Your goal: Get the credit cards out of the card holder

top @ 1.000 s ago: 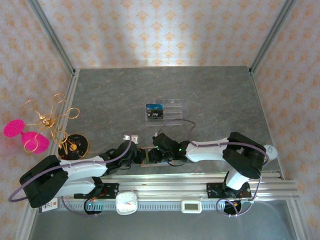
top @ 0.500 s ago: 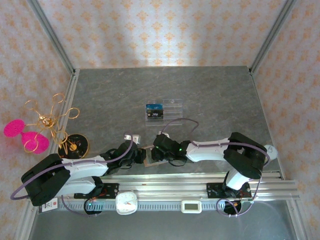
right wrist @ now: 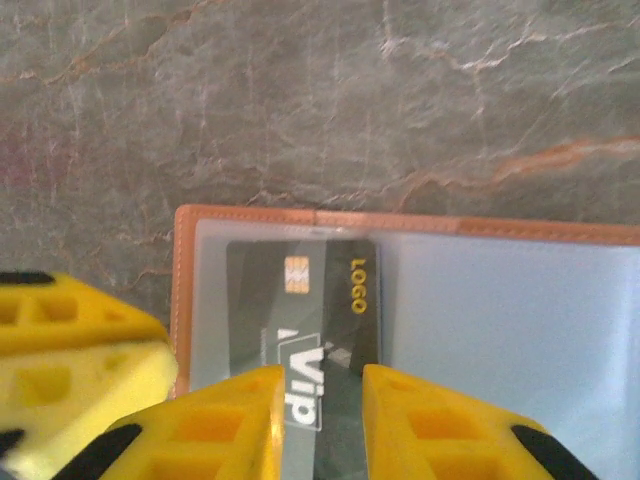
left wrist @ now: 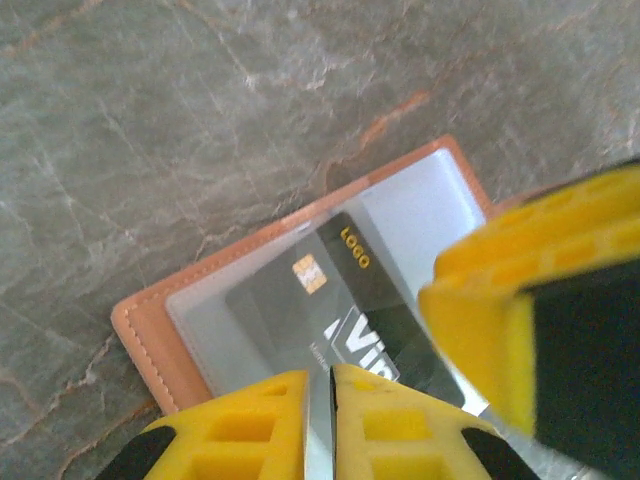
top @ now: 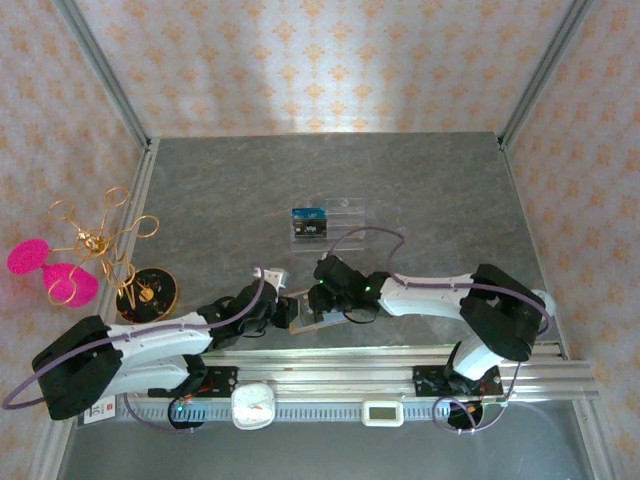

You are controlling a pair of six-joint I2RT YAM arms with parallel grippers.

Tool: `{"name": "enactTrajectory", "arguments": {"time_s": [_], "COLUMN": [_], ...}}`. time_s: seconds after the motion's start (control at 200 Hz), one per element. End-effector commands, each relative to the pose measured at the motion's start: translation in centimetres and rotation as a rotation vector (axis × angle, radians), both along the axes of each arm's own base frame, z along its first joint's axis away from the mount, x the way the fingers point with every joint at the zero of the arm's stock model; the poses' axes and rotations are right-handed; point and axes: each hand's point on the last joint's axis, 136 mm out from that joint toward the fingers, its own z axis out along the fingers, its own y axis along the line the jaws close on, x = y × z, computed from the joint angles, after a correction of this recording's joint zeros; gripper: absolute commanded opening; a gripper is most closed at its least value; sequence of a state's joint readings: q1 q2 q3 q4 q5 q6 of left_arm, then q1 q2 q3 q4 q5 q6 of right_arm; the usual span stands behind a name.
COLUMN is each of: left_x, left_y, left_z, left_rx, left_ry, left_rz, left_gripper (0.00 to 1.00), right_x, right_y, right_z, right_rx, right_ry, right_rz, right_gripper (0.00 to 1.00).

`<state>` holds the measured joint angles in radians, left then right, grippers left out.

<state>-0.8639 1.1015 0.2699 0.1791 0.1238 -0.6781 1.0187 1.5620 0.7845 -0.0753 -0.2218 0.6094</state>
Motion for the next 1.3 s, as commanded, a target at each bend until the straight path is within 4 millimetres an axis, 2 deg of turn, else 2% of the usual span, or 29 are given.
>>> {"name": "enactTrajectory", "arguments": {"time_s": [0.0,0.175,0.325,0.42,0.601,0.686,0.971,1.101,1.221,1.296], "left_x": [-0.2,0.0,0.0,-0.2,-0.4,-0.4,-0.1,0.4,1.2,1.4], "left_y": [-0.4,-0.3,0.7,0.7,0.2,0.5,1.1,0.1,-1.9,-3.2], "left_z": [-0.5,-1.6,-2.9,-3.5,-4.1,-4.1,-3.8,-1.9,1.5,2.5], "left_rx": [0.006,0.034,0.097,0.108,0.107,0.12,0.089,0.04,-0.043,-0.069], "left_ry": [0.021,0.036,0.051,0.067,0.087,0.083,0.079,0.044,-0.023,-0.042], "left_rz": [-0.008,0.001,0.028,0.017,-0.007,0.0,0.017,0.001,-0.029,-0.051], "left_gripper": [0.14,0.13,0.09,0.08,0.04,0.03,0.0,0.0,0.0,0.0], "right_x": [0.1,-0.2,-0.2,-0.7,-1.6,-1.0,-0.9,-1.3,-1.4,-1.4], "right_y": [0.2,0.4,-0.4,-0.4,0.6,-0.2,-3.9,-3.6,-3.1,-3.1], "right_z": [0.6,-0.8,-2.5,-3.0,-3.0,-3.0,-2.5,-2.6,-2.9,-3.0], "right_rx": [0.013,0.007,-0.039,-0.028,0.046,0.032,0.062,0.081,0.081,0.078], "right_ry": [0.003,0.033,0.059,0.083,0.129,0.116,0.127,0.139,0.143,0.139], "right_rz": [0.059,0.097,0.062,0.066,0.084,0.034,-0.116,-0.097,-0.075,-0.073], "right_gripper": [0.26,0.26,0.25,0.25,0.09,0.0,0.0,0.0,0.0,0.0]}}
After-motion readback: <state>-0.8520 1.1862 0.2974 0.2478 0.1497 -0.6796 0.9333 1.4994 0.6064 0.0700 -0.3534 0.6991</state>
